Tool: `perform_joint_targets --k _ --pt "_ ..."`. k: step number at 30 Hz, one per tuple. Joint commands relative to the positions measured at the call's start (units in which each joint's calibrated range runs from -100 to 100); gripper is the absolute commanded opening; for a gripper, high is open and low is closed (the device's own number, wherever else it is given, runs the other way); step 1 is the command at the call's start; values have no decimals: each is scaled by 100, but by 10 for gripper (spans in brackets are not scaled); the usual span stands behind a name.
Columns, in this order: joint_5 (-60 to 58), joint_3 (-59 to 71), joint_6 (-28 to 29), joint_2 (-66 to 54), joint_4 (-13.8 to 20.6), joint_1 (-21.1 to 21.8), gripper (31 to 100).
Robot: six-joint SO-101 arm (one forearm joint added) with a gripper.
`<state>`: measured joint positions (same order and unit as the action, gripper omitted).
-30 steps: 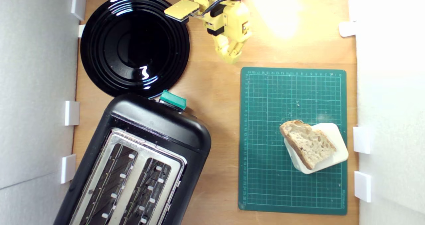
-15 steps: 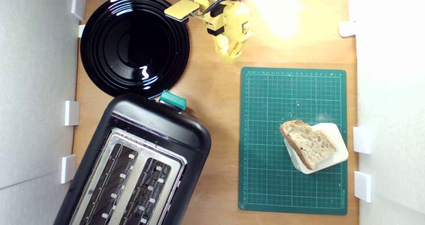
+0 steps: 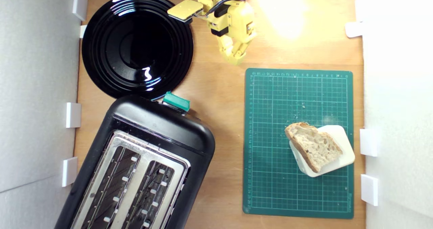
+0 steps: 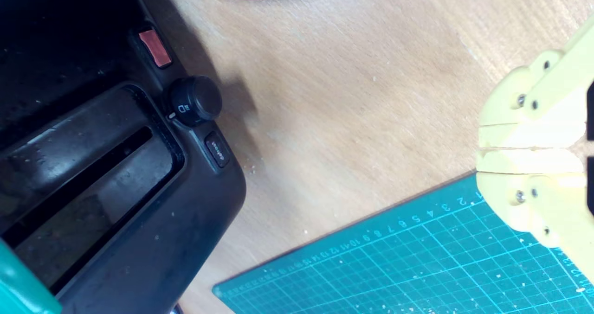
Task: Pick bread and place in toaster
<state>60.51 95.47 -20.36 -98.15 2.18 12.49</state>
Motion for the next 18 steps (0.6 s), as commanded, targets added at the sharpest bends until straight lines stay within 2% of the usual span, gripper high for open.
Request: perform_joint_targets --k 1,18 --pt "41 -55 -22 -18 45 -73 384" --pt "41 -55 -22 -18 -18 -41 384"
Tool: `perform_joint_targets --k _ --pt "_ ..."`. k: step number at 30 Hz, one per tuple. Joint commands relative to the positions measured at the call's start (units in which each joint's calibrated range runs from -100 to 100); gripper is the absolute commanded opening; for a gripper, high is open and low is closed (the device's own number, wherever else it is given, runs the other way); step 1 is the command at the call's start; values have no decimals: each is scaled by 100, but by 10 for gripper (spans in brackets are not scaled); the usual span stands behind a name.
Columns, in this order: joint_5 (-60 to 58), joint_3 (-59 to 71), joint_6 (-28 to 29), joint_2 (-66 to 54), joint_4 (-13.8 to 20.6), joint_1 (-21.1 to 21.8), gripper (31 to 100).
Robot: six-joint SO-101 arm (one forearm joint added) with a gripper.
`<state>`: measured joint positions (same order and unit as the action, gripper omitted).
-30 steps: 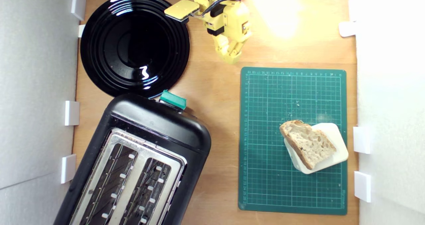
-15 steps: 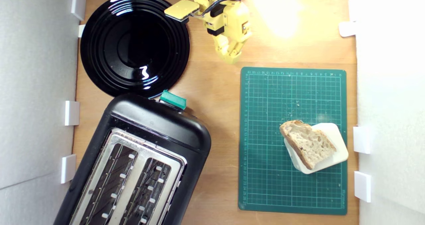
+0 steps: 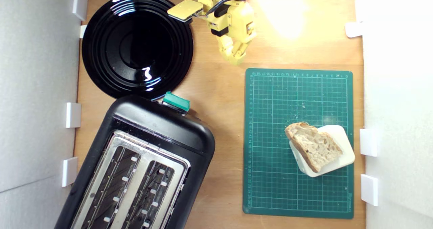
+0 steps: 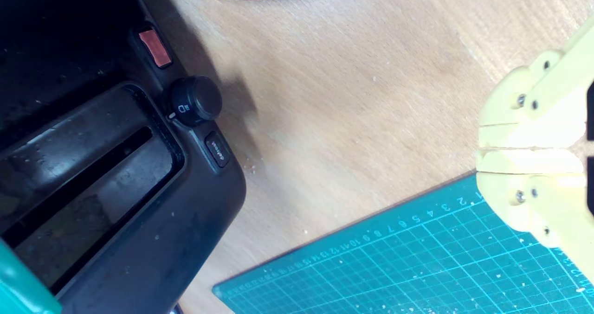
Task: Pick bread and place in toaster
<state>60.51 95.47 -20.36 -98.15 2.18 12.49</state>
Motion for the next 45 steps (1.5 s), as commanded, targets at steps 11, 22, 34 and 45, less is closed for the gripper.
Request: perform_joint_targets --k 11,22,34,45 --pt "33 -55 -22 -18 -27 -81 384" --pt "16 -92 -64 7 54 -81 388" --pt "-599 -237 -64 897 -562 -89 383" --pt "-2262 -727 -64 2311 -680 -97 388"
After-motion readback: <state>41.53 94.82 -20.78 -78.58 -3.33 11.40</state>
